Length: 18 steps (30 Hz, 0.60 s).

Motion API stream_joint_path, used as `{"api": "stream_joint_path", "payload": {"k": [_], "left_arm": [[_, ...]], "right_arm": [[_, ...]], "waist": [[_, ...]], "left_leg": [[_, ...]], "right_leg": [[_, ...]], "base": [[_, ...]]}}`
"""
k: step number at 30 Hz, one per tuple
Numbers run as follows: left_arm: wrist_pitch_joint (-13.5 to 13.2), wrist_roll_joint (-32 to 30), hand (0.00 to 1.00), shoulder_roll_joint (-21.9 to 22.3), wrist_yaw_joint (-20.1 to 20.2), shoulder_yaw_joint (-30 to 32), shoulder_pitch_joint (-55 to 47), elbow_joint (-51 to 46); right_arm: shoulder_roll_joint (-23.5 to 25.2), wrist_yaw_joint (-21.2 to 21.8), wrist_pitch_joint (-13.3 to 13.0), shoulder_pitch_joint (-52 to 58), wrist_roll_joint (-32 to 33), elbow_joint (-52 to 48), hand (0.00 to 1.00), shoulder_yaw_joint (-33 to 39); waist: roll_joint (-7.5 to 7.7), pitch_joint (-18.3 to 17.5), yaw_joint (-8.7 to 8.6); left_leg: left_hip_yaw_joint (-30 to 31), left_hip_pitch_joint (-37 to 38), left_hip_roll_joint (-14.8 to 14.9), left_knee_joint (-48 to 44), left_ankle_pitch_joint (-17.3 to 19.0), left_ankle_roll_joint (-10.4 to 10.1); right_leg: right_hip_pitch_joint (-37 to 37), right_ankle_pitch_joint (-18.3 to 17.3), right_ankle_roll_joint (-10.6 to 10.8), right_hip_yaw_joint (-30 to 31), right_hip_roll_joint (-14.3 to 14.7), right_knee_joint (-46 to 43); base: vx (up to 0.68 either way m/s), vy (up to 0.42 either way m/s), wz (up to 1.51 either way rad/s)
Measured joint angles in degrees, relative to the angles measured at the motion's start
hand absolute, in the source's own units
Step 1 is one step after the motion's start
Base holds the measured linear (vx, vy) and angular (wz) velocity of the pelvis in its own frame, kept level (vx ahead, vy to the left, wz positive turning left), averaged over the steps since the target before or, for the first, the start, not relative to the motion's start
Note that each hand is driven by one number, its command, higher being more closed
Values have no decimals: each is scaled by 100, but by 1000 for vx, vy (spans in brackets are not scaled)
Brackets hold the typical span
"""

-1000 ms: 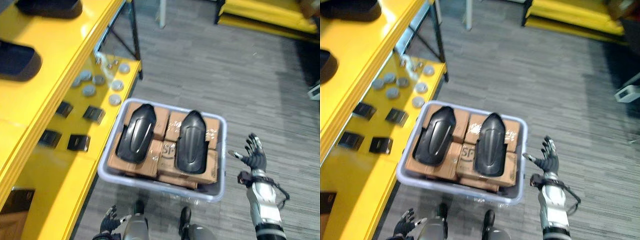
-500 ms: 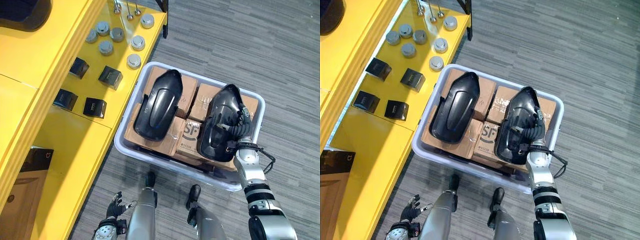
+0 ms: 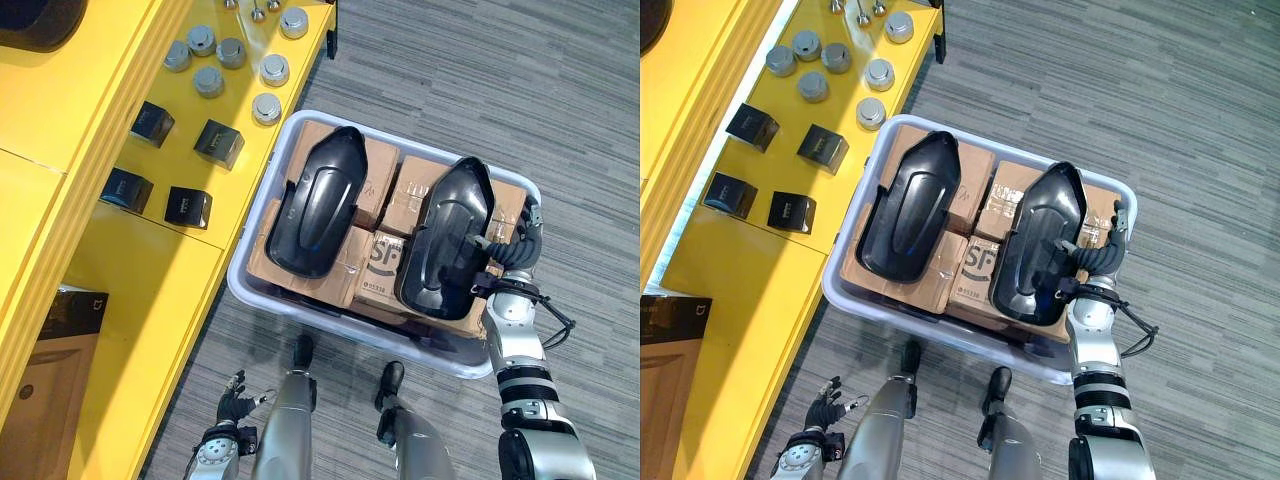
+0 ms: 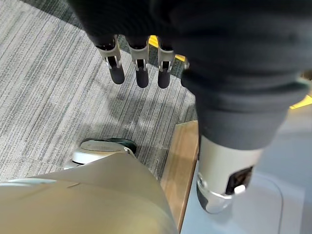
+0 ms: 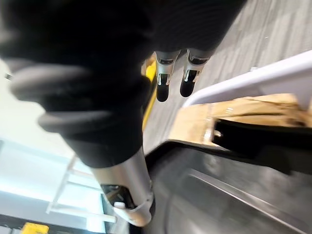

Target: Walk over and take plastic housings, then place them on the shelf

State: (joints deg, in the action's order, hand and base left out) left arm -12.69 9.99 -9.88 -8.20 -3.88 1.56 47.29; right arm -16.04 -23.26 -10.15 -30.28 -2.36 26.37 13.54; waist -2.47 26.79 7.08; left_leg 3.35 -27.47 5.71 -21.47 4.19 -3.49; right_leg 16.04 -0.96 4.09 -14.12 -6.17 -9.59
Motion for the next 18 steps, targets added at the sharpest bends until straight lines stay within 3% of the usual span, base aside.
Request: {"api": "stream_joint_path", "payload": {"k": [8, 17, 18], "left_arm": [[-6, 8, 0, -2, -19, -44, 9, 4], [-9, 110, 0, -24, -40, -113, 120, 111], [-8, 130, 0, -25, -51, -113, 130, 122]], "right_arm": [[3, -44, 40, 79, -18, -10, 0, -1], [-4, 44, 401, -187, -20, 877, 0, -32], [-24, 37, 455, -270, -25, 932, 100, -29]], "waist": [[-6, 3, -13], [-2, 8, -17], [2, 11, -18]], "left_leg": [[11, 59, -55, 191, -114, 1], [105, -139, -86, 174, -155, 1], [111, -141, -87, 177, -155, 1]], "right_leg": [[4, -1, -2, 41, -39, 6], [151, 5, -10, 39, -37, 5], [152, 7, -12, 53, -36, 6]], "base": [[-6, 0, 1], [9, 1, 4], [0, 0, 0]]}}
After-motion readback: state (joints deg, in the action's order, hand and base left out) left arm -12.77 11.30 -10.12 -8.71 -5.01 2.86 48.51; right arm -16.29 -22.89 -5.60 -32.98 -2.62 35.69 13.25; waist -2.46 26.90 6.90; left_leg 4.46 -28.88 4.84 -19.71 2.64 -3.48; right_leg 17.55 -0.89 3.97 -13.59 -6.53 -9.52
